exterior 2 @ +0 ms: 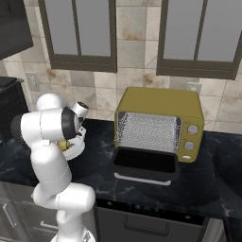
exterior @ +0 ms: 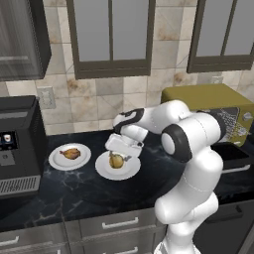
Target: Open the toaster oven door. Place the bread on the top rack in the toaster oven and place the chicken drumstick on the bottom rack.
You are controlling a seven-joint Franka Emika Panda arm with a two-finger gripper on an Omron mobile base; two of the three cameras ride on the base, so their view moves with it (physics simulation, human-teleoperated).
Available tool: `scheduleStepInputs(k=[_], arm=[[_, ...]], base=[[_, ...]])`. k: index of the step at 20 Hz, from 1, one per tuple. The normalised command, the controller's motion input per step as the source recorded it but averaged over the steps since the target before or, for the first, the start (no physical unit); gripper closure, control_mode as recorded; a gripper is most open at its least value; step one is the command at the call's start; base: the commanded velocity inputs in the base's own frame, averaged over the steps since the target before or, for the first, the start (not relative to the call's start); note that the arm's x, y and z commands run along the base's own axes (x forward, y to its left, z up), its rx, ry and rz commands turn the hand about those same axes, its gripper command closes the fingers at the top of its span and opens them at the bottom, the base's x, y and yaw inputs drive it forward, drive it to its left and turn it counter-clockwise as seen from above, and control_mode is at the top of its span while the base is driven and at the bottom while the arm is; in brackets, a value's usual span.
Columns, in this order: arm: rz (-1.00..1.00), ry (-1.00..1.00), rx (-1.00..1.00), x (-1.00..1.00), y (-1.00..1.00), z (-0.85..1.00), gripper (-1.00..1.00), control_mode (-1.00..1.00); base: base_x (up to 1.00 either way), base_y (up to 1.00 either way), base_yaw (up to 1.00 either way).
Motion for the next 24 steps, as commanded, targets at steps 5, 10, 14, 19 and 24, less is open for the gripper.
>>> scheduleStepInputs(k=[5, 10, 14, 19, 24], arm=[[0.0, -0.01, 0.01, -0.04, 0.16, -0.18, -1.0, -1.0], [0.0, -0.03, 0.0, -0.02, 0.07, -0.19, 1.0, -1.0], [0.0, -0.1, 0.0, -0.01, 0.0, 0.07, 1.0, -1.0], [0.0, -0.15, 0.0, -0.2, -0.17, 0.55, 1.0, -1.0], [-0.02, -0.02, 0.0, -0.41, -0.48, 0.86, 1.0, -1.0]], base=[[0.0, 0.0, 0.0], [0.0, 0.0, 0.0], [0.0, 0.0, 0.0], [0.0, 0.0, 0.0], [0.0, 0.0, 0.0]])
